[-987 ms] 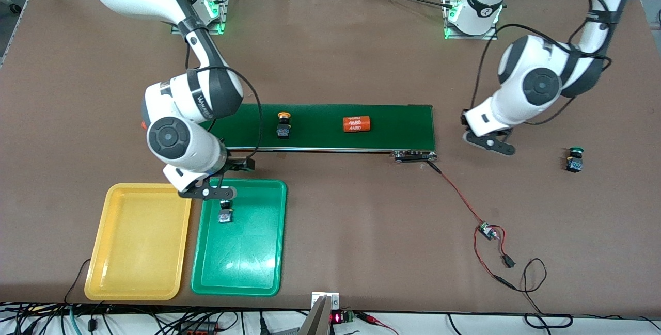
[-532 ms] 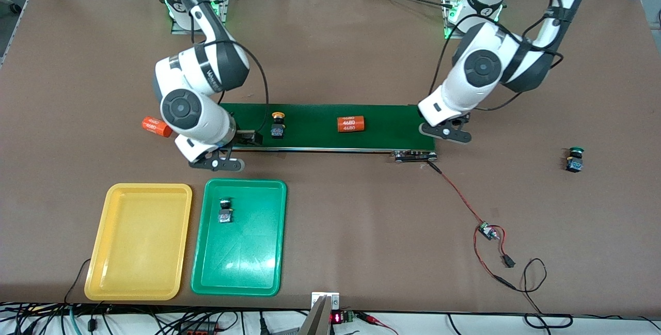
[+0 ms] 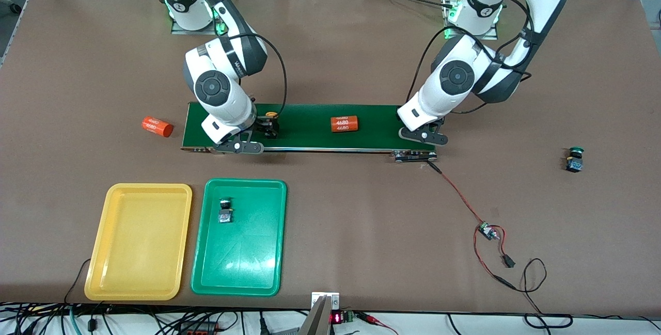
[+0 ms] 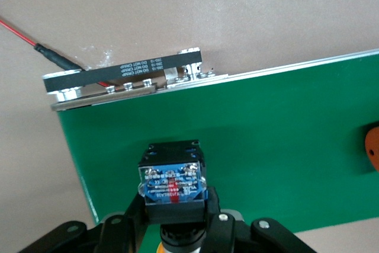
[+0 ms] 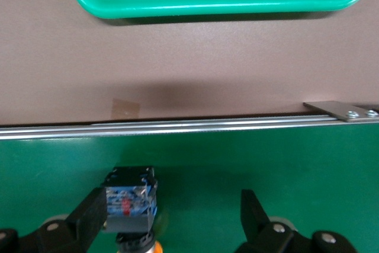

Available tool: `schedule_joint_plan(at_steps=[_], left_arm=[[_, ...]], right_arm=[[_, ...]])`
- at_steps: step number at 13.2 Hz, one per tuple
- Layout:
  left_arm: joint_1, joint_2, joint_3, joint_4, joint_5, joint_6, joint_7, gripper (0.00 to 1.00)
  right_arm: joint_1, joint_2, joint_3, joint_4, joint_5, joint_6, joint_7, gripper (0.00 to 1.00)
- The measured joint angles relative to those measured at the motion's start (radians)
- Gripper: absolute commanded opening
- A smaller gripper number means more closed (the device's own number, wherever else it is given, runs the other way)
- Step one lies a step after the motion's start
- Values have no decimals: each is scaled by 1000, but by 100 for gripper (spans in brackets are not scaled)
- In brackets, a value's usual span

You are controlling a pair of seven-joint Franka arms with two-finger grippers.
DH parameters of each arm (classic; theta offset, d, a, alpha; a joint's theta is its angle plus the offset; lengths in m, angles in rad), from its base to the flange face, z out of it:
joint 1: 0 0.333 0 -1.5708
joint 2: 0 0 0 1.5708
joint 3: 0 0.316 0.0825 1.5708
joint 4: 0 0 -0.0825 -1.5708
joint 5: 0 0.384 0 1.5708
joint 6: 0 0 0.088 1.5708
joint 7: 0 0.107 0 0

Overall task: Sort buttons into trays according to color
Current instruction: 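Grasp the yellow-based button with the right gripper while the left gripper places its button, then carry the yellow-based button into the yellow tray with the right gripper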

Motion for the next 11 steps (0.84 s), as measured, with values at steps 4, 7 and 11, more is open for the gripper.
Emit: schedule_joint_plan(at_steps=[4, 7, 11], left_arm=[[-1, 28, 0, 2, 0, 7, -22, 6], [-18, 49, 1, 3, 0, 11, -34, 96], [-25, 54, 1, 16, 0, 25, -36, 100]], right_arm=[[0, -1, 0, -29, 0, 62, -15, 100], [4, -6, 1, -31, 0, 63, -21, 83], [12, 0, 1, -73, 0, 66, -64, 25]])
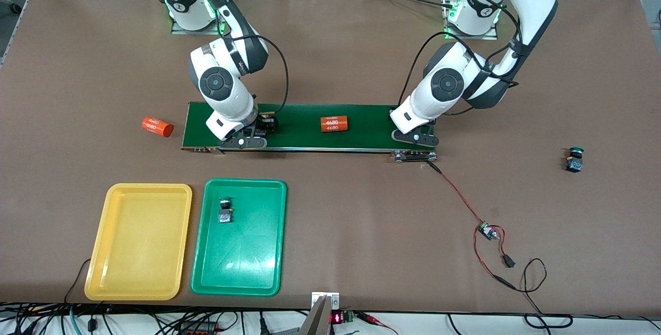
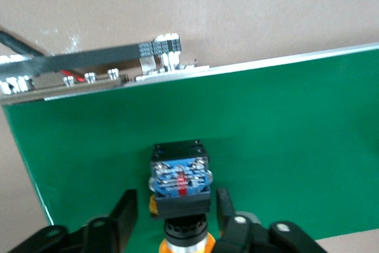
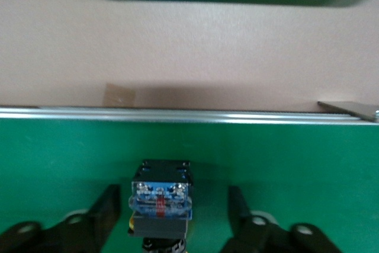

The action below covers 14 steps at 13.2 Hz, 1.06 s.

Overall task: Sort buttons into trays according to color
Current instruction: 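Carry the yellow-based button into the yellow tray with the right gripper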

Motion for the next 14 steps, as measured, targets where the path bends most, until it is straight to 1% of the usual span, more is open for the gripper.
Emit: schedule_joint_plan(at_steps=[1, 3, 5, 7, 10, 12, 14], left_arm=[[1, -7, 2, 11, 0, 2, 0, 100], [15, -50, 32, 36, 0, -4, -8, 100], [81, -104, 91, 41, 0, -27, -9, 100], [204, -122, 119, 41, 2, -52, 48, 100], [388, -113, 137, 39, 2, -54, 289, 100], [504, -100, 144, 47, 2, -54, 452, 100], [612, -70, 148, 67, 3, -52, 577, 100]], right_arm=[[0, 1, 0, -3, 0, 0, -4, 18], [-1, -4, -4, -2, 0, 2, -15, 17], [-17, -22, -15, 10, 0, -2, -27, 17], [-73, -47, -21, 61, 0, -65, -60, 18], [-203, -52, -27, 208, -1, -173, -140, 18], [-288, -15, -29, 291, -1, -192, -229, 18], [-343, 62, -30, 364, -4, -188, -302, 18]])
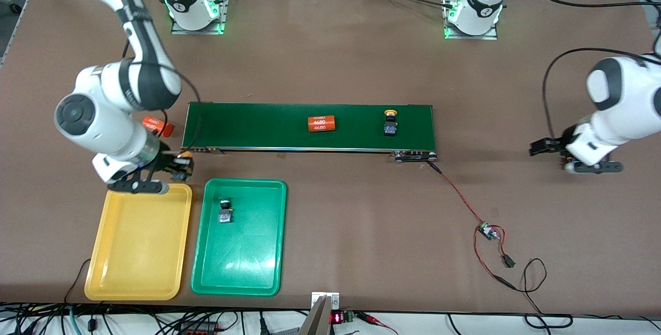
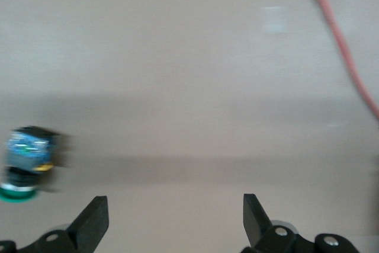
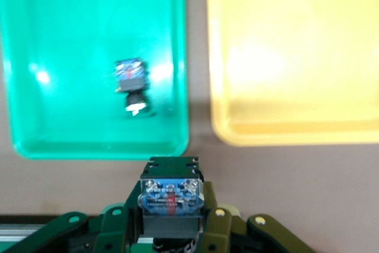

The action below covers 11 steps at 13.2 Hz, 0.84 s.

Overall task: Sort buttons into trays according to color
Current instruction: 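Carry the yellow-based button into the yellow tray with the right gripper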

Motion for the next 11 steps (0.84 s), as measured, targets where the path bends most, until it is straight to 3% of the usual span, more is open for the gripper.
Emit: schedule_joint_plan(at_steps=[4, 7, 11], left_arm=[[140, 109, 16, 68, 123, 2, 173, 100], [161, 177, 16, 136, 209, 4, 226, 100], [158, 228, 13, 165, 255, -5, 281, 100]], right_arm=[[-98, 195, -8, 166, -6, 135, -186, 18], [-152, 282, -11, 193, -17, 247, -261, 18], [-238, 329, -13, 198, -55, 254, -345, 18]])
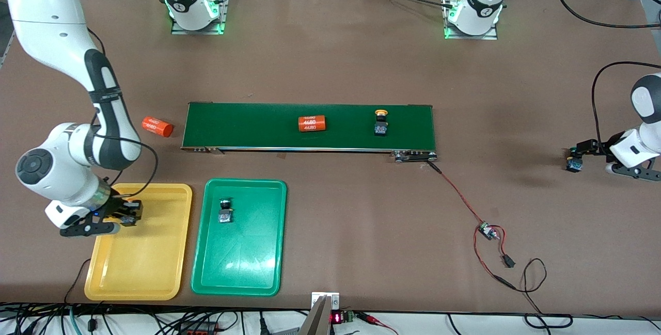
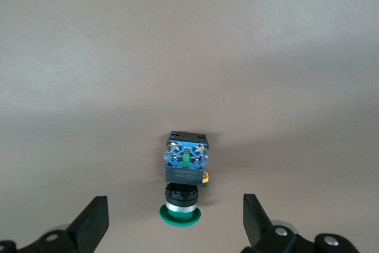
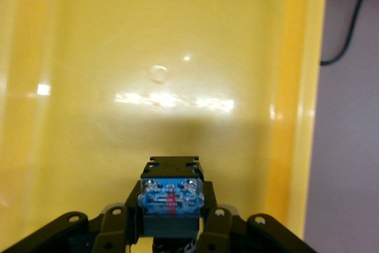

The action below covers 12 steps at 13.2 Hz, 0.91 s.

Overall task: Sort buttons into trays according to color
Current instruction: 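Carry the yellow-based button into the yellow tray with the right gripper, then lower the yellow-based button into the yellow tray and open the right gripper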

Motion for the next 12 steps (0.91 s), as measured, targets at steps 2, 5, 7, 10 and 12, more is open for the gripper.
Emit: schedule_joint_plan(at_steps=[2, 5, 7, 10, 12], left_arm=[[4, 34, 1, -1, 0, -34, 25, 100], [6, 72, 2, 1, 0, -38, 79, 100], [6, 74, 2, 4, 1, -38, 98, 100], [6, 76, 2, 15, 1, -38, 148, 100], [6, 90, 2, 29, 1, -38, 172, 100]], right_arm=[[-26, 31, 0, 0, 0, 2, -8, 18], [-29, 55, 2, 9, -1, 18, -9, 82], [-29, 56, 4, 11, -1, 34, -9, 100], [-28, 56, 5, 20, -1, 41, -9, 100], [-28, 49, 6, 35, -1, 34, -9, 100]])
